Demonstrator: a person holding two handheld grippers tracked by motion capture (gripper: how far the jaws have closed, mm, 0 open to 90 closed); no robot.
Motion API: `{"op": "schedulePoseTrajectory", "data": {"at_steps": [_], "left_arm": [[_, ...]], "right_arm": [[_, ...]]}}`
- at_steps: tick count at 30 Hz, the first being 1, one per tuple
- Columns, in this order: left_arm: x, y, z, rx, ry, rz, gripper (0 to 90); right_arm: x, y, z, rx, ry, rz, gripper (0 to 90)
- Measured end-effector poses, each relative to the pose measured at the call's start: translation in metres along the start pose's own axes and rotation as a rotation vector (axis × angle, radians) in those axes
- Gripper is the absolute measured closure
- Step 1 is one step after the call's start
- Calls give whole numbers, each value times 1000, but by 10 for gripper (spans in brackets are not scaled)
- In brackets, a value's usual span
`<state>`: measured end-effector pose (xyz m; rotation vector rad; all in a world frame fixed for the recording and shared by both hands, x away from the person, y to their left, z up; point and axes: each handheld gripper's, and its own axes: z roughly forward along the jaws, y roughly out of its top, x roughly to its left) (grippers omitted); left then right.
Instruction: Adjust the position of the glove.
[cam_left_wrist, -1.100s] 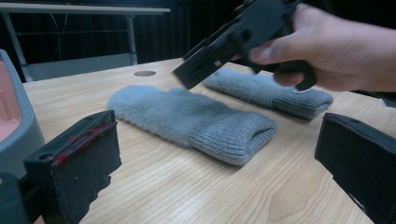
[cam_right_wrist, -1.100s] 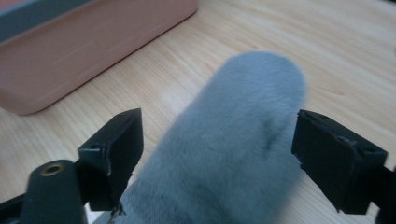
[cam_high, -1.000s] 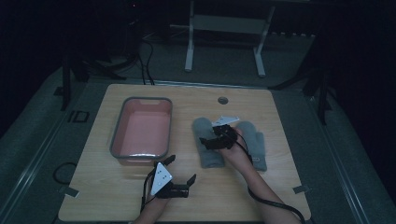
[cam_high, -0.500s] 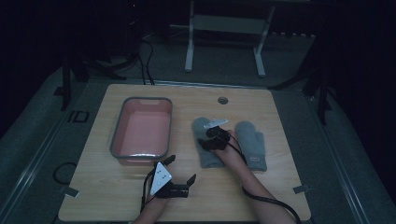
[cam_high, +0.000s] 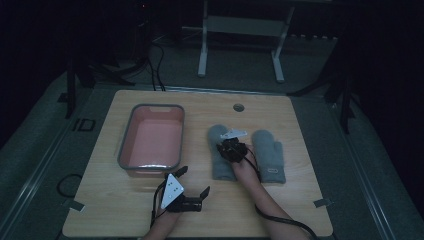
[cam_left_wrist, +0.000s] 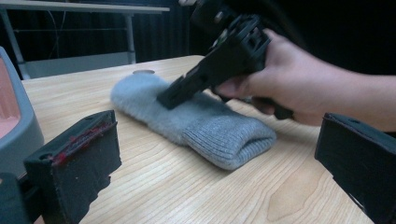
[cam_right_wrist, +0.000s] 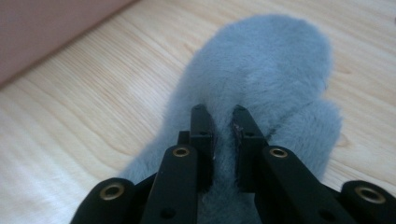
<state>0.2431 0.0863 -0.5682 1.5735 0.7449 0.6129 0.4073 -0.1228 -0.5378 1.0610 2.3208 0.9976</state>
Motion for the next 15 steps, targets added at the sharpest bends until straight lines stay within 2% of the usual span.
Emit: {"op": "schedulePoseTrajectory", "data": {"at_steps": [4,7,9,11,15], "left_arm": [[0,0,0,1,1,0,2],[0,0,0,0,2,1,2],[0,0,0,0,3,-1,2],[0,0,0,1,4,-2,2],[0,0,0,1,3,1,2]], "right_arm": [[-4,6,-20,-20,-17,24,826],[-8,9,-34,-18,-6,24,826],[-10,10,-41,-10,8,46,826],[-10,8,-45,6,1,48,826],[-12,-3,-45,21,-6,96,825]]}}
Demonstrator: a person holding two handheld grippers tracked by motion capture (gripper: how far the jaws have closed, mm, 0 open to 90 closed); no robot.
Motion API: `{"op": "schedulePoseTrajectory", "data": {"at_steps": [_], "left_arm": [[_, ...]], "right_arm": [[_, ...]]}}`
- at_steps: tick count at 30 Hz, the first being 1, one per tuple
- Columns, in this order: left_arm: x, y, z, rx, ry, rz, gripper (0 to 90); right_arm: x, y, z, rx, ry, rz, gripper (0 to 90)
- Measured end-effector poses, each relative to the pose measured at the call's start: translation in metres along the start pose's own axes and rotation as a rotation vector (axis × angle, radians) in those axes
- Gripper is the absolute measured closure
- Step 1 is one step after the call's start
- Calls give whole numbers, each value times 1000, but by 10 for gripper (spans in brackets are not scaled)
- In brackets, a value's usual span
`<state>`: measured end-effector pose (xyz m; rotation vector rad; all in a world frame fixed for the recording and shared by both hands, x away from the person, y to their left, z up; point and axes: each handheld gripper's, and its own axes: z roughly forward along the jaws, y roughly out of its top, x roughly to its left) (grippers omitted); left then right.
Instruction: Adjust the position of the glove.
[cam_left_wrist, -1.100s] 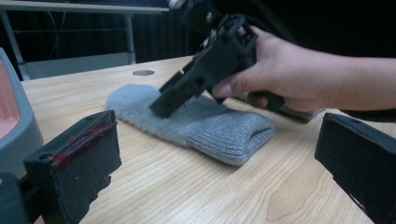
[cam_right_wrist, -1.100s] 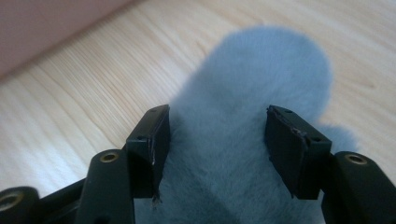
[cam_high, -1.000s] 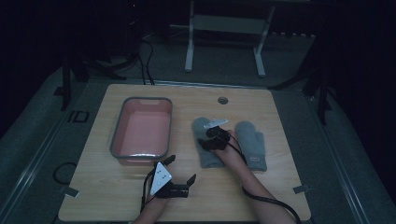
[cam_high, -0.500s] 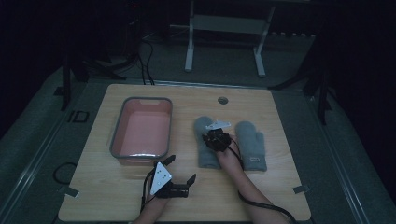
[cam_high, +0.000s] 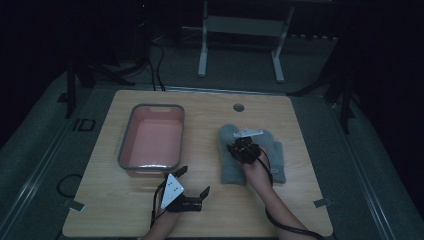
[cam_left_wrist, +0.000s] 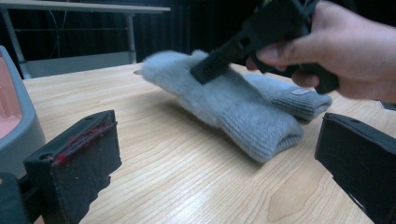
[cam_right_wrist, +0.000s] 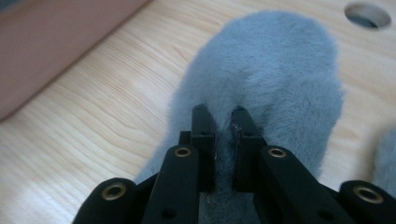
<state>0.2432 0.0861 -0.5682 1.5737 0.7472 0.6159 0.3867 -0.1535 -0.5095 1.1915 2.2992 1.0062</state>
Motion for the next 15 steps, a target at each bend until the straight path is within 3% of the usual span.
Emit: {"op": "schedulePoseTrajectory", "data": {"at_steps": [4,7,11,15], "left_arm": [[0,0,0,-1,-1,-1,2],[0,0,0,-1,-2,0,2],[0,0,0,1,-4,-2,2],[0,0,0,0,-4,-4,2]], "right_arm": [[-3,-12,11,23,-12,17,820],[-6,-18,20,35,12,21,799],[-6,-20,27,54,26,-8,617],[-7,-21,30,62,28,-7,563]]}}
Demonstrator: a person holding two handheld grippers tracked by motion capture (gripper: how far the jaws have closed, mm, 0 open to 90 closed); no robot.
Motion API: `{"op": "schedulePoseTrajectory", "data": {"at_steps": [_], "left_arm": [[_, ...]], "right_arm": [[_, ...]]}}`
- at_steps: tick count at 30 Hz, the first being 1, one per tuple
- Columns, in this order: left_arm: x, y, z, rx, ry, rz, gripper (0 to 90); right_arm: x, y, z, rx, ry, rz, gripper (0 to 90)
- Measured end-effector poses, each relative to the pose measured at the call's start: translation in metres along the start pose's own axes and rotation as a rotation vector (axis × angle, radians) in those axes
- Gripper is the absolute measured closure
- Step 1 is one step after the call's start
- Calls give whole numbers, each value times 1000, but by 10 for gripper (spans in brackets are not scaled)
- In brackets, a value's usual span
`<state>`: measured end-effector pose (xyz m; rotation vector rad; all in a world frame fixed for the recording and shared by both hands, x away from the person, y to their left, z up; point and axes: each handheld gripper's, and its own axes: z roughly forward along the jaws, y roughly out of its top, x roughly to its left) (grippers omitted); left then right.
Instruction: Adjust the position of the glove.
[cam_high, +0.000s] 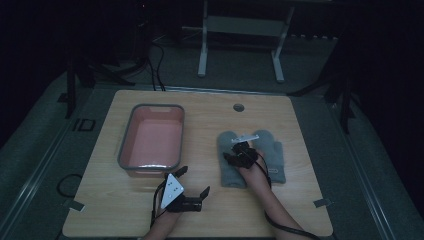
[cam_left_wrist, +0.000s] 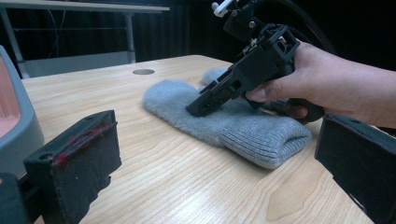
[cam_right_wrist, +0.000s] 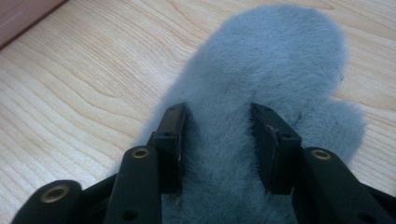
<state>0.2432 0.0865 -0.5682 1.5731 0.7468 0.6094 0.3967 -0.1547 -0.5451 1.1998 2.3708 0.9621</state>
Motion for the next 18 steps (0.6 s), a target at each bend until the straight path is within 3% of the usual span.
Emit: {"op": "schedulePoseTrajectory", "data": {"at_steps": [6,10,18], "left_arm": [[0,0,0,0,1,-2,2],[0,0,0,1,0,1,2],[0,0,0,0,2,-1,2]], "right_arm": [[-5,3,-11,-29,19,6,455],[-11,6,-29,-91,18,18,394],[-33,8,-67,-166,0,15,407]]}}
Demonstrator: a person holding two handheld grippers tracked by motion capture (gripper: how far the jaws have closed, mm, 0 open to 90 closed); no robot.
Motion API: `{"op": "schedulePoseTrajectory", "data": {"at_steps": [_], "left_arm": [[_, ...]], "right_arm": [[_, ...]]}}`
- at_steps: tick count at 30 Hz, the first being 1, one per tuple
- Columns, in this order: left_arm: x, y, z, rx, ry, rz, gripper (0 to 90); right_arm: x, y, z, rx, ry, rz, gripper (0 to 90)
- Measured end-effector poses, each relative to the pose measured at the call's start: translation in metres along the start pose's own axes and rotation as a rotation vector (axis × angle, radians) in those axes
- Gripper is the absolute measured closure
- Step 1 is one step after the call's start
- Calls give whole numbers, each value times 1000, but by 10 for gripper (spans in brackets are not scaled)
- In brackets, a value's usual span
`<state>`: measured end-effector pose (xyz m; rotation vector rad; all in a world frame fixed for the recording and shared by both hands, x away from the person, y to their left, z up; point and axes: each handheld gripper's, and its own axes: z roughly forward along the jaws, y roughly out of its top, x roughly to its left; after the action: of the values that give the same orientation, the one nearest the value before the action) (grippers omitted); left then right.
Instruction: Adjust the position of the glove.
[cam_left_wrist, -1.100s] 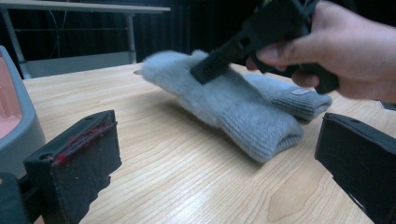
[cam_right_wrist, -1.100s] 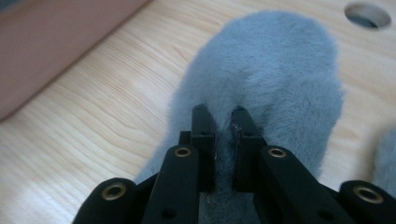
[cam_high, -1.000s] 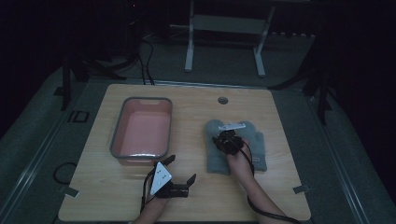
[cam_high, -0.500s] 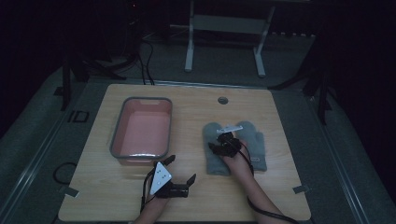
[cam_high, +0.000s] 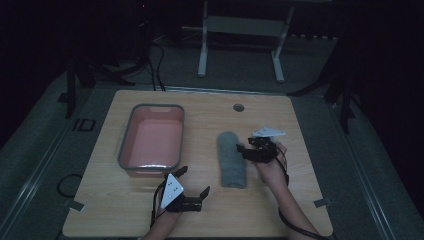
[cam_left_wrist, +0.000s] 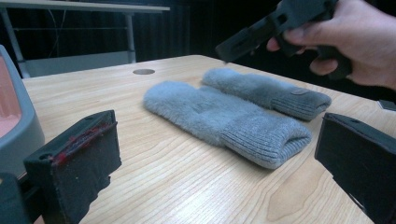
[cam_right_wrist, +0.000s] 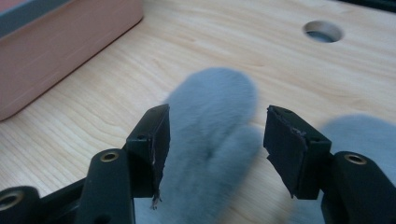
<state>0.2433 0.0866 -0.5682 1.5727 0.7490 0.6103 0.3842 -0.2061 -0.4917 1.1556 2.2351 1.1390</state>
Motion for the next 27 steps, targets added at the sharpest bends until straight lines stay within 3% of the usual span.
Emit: {"op": "schedulePoseTrajectory", "data": {"at_steps": [7,14,21,27], "left_arm": [[0,0,0,0,0,0,2],[0,0,0,0,1,-2,2],[0,0,0,0,1,-1,2],[0,0,0,0,1,0,2]], "right_arm": [[-24,0,-25,-17,-49,33,424],[-51,-12,-40,-12,-102,85,397],[-69,-33,-38,26,-121,132,348],[-80,-51,-22,66,-141,164,358]]}}
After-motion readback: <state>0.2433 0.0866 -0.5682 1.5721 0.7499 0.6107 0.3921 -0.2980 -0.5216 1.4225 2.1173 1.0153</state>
